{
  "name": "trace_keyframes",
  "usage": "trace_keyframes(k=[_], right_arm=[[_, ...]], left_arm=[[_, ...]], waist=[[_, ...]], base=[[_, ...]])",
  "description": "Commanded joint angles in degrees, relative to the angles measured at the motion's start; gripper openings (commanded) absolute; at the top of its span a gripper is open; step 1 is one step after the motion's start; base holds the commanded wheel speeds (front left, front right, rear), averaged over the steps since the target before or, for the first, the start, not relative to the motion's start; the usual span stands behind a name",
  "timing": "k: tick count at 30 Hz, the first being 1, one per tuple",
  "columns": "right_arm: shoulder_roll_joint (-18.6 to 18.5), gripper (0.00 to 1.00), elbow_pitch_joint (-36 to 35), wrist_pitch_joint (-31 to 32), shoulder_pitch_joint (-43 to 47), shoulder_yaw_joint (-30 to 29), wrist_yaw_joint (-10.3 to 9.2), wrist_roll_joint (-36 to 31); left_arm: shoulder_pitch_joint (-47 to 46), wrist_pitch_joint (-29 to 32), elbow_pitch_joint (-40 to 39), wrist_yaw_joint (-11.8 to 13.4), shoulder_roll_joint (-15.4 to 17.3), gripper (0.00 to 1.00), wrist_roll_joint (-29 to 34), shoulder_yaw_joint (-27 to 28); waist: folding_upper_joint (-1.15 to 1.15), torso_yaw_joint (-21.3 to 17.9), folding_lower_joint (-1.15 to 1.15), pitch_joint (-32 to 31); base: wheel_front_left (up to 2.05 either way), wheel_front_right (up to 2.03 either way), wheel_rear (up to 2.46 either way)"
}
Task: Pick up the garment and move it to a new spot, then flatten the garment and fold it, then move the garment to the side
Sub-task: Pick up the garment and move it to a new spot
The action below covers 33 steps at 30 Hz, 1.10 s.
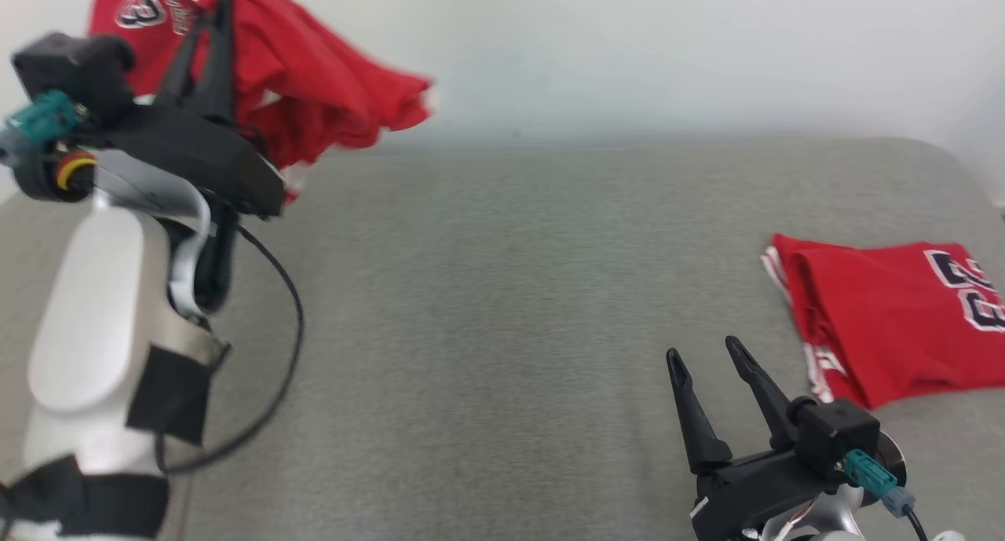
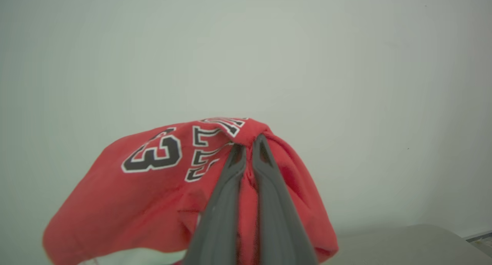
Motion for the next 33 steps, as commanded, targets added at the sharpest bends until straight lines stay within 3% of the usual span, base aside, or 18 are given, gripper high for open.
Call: trace_keyframes(k=[1, 10, 14, 19, 20, 21, 22, 27, 33], right_arm=[[0.1, 1.0, -0.1, -0.4, 0.3, 0.0, -0.13, 0.5], [0.1, 1.0, 0.3, -1.1, 0.3, -0.2, -0.13, 1.1], [0.1, 1.0, 0.6, -1.8, -0.2, 0.1, -0.13, 1.8], [0.1, 1.0, 1.1, -2.1, -0.3, 0.7, -0.13, 2.2], [0.1, 1.0, 1.2, -2.3, -0.4, 0.8, -0.13, 2.3], [0.1, 1.0, 1.3, -2.4, -0.5, 0.8, -0.13, 2.4], [0.1, 1.0, 1.5, -2.5, -0.5, 0.9, -0.13, 2.4], [0.1, 1.0, 1.9, -2.5, -0.4, 0.8, -0.13, 2.2], [0.1, 1.0, 1.8, -2.5, -0.1, -1.3, -0.13, 1.5]], left_arm=[[3.3, 0.6, -4.5, 0.7, -0.9, 0.0, -0.6, -0.4], [21.1, 4.7, -22.2, 5.7, -2.9, 0.0, 0.6, -3.8], [28.8, 5.1, -23.4, 7.0, -3.2, 0.0, 0.0, -4.6], [33.5, 3.1, -20.6, 6.7, -2.9, 0.0, 1.2, -6.0], [34.4, 2.6, -19.3, 6.8, -2.9, 0.16, 1.4, -6.4], [35.0, 2.1, -18.0, 6.4, -3.2, 0.5, 1.4, -7.0], [35.5, 1.4, -17.0, 6.3, -3.8, 1.0, 1.0, -7.1], [37.5, -0.6, -12.5, 6.2, -5.6, 1.0, -1.5, -7.2], [40.3, -5.4, -13.4, 5.3, -6.5, 1.0, -4.3, -5.6]], waist=[[0.01, -7.7, 0.01, -2.0], [0.01, -15.7, 0.01, 0.1], [0.01, -17.3, 0.01, 0.9], [0.01, -17.4, 0.01, 1.6], [0.01, -17.3, 0.01, 1.8], [0.01, -17.1, 0.01, 1.9], [0.01, -16.8, 0.01, 1.9], [0.01, -14.9, 0.01, 1.8], [0.01, -11.6, 0.01, 0.9]], base=[[0.0, 0.0, 0.0], [0.0, 0.0, 0.0], [0.0, 0.0, 0.0], [0.0, 0.0, 0.0], [0.0, 0.0, 0.0], [0.0, 0.0, 0.0], [0.0, 0.0, 0.0], [0.0, 0.0, 0.0], [0.0, 0.0, 0.0]])
